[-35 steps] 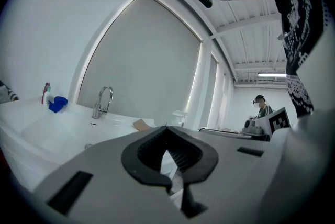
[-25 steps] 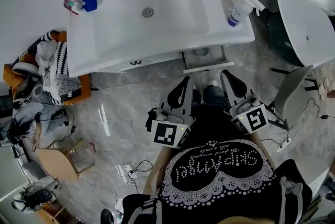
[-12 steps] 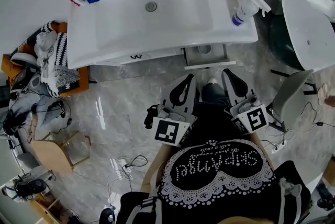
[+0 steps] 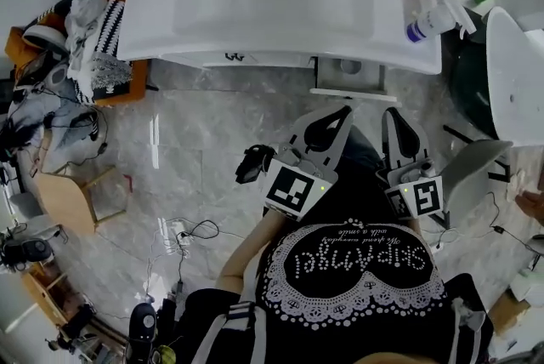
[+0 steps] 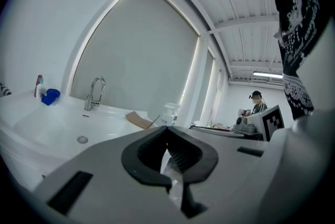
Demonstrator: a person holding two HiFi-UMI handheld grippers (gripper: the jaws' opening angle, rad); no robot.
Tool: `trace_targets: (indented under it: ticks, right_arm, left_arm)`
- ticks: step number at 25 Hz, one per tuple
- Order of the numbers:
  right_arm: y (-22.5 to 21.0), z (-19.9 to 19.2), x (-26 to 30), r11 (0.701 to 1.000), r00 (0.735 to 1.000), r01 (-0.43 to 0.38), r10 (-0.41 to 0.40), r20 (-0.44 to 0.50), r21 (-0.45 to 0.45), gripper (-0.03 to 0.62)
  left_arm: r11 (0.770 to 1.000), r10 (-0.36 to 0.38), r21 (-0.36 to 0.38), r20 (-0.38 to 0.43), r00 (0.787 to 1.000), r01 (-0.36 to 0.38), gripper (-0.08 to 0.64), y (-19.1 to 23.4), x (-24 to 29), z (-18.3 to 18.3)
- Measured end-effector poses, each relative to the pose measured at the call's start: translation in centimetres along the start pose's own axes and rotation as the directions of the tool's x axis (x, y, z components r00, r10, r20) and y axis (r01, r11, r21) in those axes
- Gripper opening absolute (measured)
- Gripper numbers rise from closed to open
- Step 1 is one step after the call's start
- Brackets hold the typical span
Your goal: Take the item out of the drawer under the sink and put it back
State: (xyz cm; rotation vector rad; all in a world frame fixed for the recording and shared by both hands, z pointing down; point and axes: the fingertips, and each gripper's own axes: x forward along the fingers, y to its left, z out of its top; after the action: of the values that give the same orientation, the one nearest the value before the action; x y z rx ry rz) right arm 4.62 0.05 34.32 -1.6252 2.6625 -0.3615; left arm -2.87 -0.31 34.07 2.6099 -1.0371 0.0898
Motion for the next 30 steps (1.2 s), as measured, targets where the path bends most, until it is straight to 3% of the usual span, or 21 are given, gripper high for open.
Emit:
trace_targets:
  ticks: [10,14,20,25,30]
  right_arm:
    - [-1.7,-0.6,-1.4,1.0,1.0,-0.015,0.015,0.0,-0.027,0.018]
    - [-3.3,-0.2,-1.5,1.0,1.0,-0.012,0.012,-0.015,0.013,0.018]
    - [-5.2,0.4,-2.5,0.999,0.999,-0.033,0.033,-0.027,0.028,0.018]
    - [-6.7,-0.3,-3.3,0.997,0.997,-0.057,0.059,-0.042,0.043,0.018]
    - [-7.6,0.2,-4.4,0.997,0.998,-0.068,0.068,-0.014,0.032,0.018]
  left_arm:
    - [1.0,-0.011,-0.012,-0.022,1.0,0.01,0.003,-1.5,1.3,-0.3]
    - [1.0,0.019,-0.009,0.016,1.0,-0.019,0.003,-2.0,2.6,0.2]
    - [0.999,0.03,-0.028,-0.005,1.0,-0.03,0.003,-3.8,4.0,0.1]
    - [0.998,0.021,0.066,-0.009,1.0,-0.02,0.005,-5.7,5.3,-0.9]
    - [0.997,0.02,0.072,0.013,1.0,-0.021,0.004,-6.9,5.9,-0.6]
